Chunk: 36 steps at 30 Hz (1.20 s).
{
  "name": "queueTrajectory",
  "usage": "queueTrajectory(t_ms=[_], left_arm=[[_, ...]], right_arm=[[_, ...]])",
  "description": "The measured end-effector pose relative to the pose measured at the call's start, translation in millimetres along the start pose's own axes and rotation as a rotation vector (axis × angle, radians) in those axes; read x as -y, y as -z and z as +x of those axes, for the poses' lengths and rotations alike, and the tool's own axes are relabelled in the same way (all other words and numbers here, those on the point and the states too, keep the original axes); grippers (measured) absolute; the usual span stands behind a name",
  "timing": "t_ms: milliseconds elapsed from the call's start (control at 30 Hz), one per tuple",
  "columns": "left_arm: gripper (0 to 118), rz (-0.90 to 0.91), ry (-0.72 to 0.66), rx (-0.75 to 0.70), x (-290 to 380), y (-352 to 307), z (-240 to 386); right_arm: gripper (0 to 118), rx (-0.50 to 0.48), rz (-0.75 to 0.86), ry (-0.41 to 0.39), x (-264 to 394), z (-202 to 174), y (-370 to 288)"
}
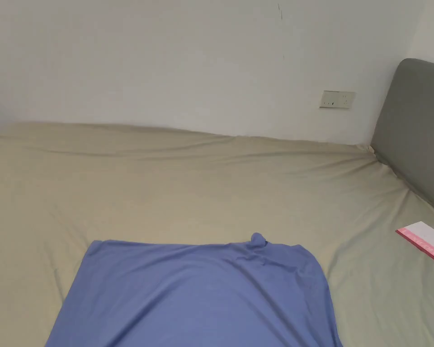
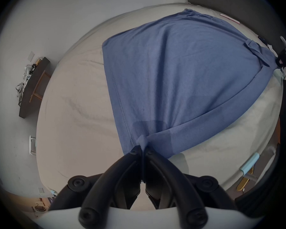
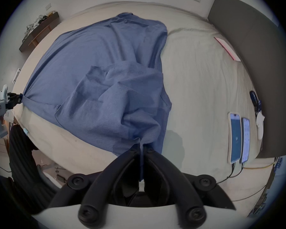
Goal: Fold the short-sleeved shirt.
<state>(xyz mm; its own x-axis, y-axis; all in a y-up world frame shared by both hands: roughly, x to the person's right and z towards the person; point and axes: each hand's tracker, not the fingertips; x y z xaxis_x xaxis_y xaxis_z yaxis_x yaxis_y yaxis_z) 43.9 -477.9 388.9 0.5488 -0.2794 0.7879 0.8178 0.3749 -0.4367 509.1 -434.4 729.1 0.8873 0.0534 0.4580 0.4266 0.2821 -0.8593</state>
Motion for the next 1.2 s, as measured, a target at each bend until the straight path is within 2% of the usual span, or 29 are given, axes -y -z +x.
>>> queueTrajectory(t_ms=[67, 200, 233, 267, 300, 333, 367, 400, 433, 533, 633, 767, 833, 900, 967, 1000, 1033, 1067, 1100, 1167, 1200], left_arm=[[0, -0.024, 0.011, 0.008, 2, 4, 4], [0, -0.05, 0.007, 0.026, 6, 10, 9], [0, -0.042, -0.007, 0.023, 6, 10, 10], [8, -0.025, -0.023, 0.019, 5, 8, 10], [23, -0.008, -0.049, 0.021, 4, 6, 10], [65, 0.002, -0.07, 0.022, 2, 3, 9], [92, 0.016, -0.102, 0.015, 0, -2, 7], [107, 0.052, -0.129, 0.038, -4, -9, 5], [111, 0.104, -0.161, 0.066, -9, -19, 2], [111, 0.291, -0.261, 0.057, -36, -59, -6], [111, 0.548, -0.368, 0.025, -68, -112, -13], [106, 0.851, -0.46, -0.045, -100, -189, -8], [104, 0.971, -0.443, -0.108, -113, -224, 3], [92, 1.021, -0.426, -0.183, -117, -245, 17], [59, 1.063, -0.4, -0.224, -121, -259, 30], [41, 1.075, -0.387, -0.232, -121, -264, 36], [23, 1.075, -0.377, -0.238, -122, -267, 42], [15, 1.081, -0.367, -0.244, -123, -270, 46], [12, 1.091, -0.35, -0.262, -123, -269, 49], [0, 1.115, -0.327, -0.306, -124, -272, 57], [0, 1.112, -0.319, -0.314, -125, -272, 59]], right_arm=[[5, -0.006, -0.035, 0.014, 7, -4, 6], [5, 0.012, -0.076, -0.029, 20, -17, 32], [8, 0.032, -0.054, -0.034, 20, -19, 37], [19, 0.061, -0.028, -0.033, 19, -20, 39], [36, 0.075, -0.045, -0.028, 17, -21, 41], [67, 0.112, -0.063, -0.026, 13, -20, 41], [88, 0.171, -0.031, -0.026, 9, -20, 37], [100, 0.186, 0.022, -0.026, 5, -20, 29], [102, 0.188, 0.086, -0.025, -2, -21, 17], [102, 0.229, 0.33, 0.017, -28, -32, -36], [101, 0.212, 0.621, 0.045, -50, -55, -102], [101, 0.259, 0.9, -0.002, -68, -94, -176], [101, 0.26, 1.005, -0.017, -72, -115, -206], [98, 0.243, 1.074, -0.03, -72, -131, -224], [83, 0.231, 1.131, -0.064, -69, -146, -235], [69, 0.236, 1.136, -0.086, -71, -155, -237], [41, 0.249, 1.149, -0.104, -70, -162, -238], [19, 0.269, 1.163, -0.118, -70, -168, -237], [8, 0.284, 1.176, -0.135, -69, -174, -236], [4, 0.285, 1.165, -0.168, -71, -184, -234], [2, 0.275, 1.161, -0.171, -72, -187, -234]])
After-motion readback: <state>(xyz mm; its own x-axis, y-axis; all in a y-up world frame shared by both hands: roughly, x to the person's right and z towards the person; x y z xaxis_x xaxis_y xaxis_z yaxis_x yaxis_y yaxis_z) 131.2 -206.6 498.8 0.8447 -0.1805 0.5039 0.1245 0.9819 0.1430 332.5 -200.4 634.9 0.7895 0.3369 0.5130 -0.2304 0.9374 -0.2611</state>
